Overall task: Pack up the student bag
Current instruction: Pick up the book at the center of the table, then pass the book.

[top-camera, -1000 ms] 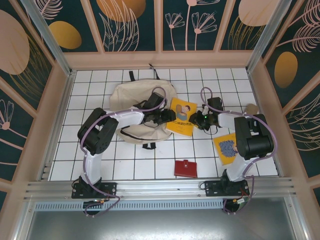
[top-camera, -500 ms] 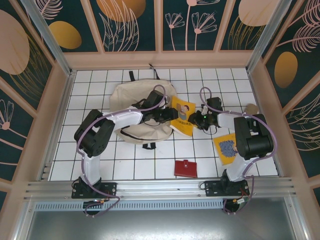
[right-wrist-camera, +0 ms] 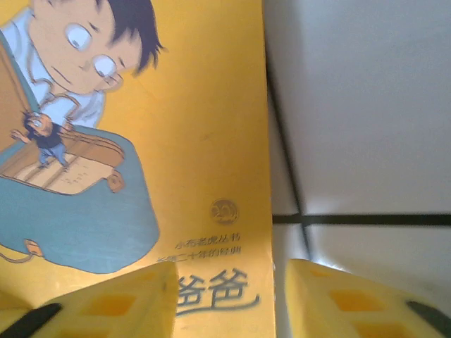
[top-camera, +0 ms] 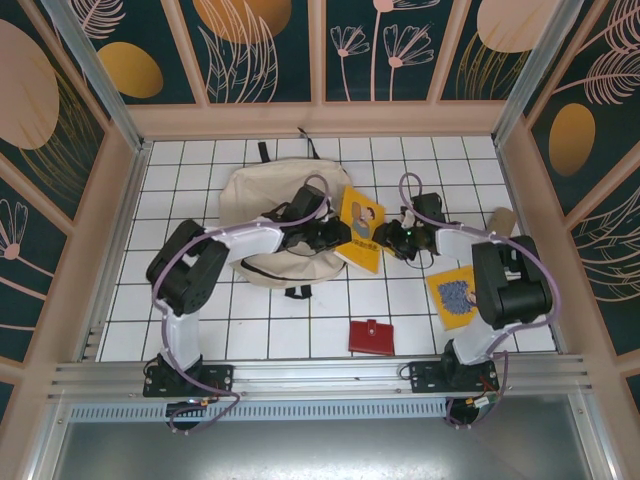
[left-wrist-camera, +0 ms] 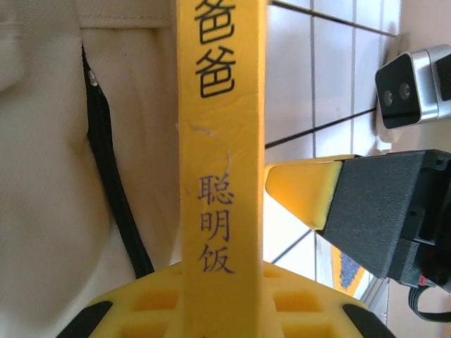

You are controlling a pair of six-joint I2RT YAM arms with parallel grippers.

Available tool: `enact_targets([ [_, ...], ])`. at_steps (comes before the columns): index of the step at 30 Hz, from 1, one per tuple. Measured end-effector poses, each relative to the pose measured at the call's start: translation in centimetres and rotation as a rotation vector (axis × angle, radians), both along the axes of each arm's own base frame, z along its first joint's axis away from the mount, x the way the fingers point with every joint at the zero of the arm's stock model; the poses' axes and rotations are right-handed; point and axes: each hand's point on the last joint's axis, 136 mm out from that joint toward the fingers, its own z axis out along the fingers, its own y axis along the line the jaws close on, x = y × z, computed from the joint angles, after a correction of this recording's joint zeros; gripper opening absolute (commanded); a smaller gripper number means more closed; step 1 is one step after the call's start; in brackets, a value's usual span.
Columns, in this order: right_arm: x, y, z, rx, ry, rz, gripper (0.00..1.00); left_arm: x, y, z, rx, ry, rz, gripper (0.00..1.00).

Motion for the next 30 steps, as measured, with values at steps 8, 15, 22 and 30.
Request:
enact_targets([
  [8, 0.1, 2.4, 11.4, 0.199, -0.28, 0.002, 0.83, 0.5, 6.8, 8.8, -0.159, -0.181, 0.188, 0.02],
  [15, -1.6, 8.0, 16.9, 0.367, -0.4, 0.089, 0.87, 0.6, 12.9, 11.2, -0.233, -0.277, 0.399, 0.02],
  [22, -3.0, 13.3, 18.1, 0.484, -0.389, 0.133, 0.89, 0.8, 16.8, 10.5, -0.281, -0.31, 0.544, 0.0],
  [30, -4.4, 19.1, 17.0, 0.568, -0.305, 0.145, 0.89, 0.8, 19.0, 13.1, -0.403, -0.359, 0.627, 0.0],
])
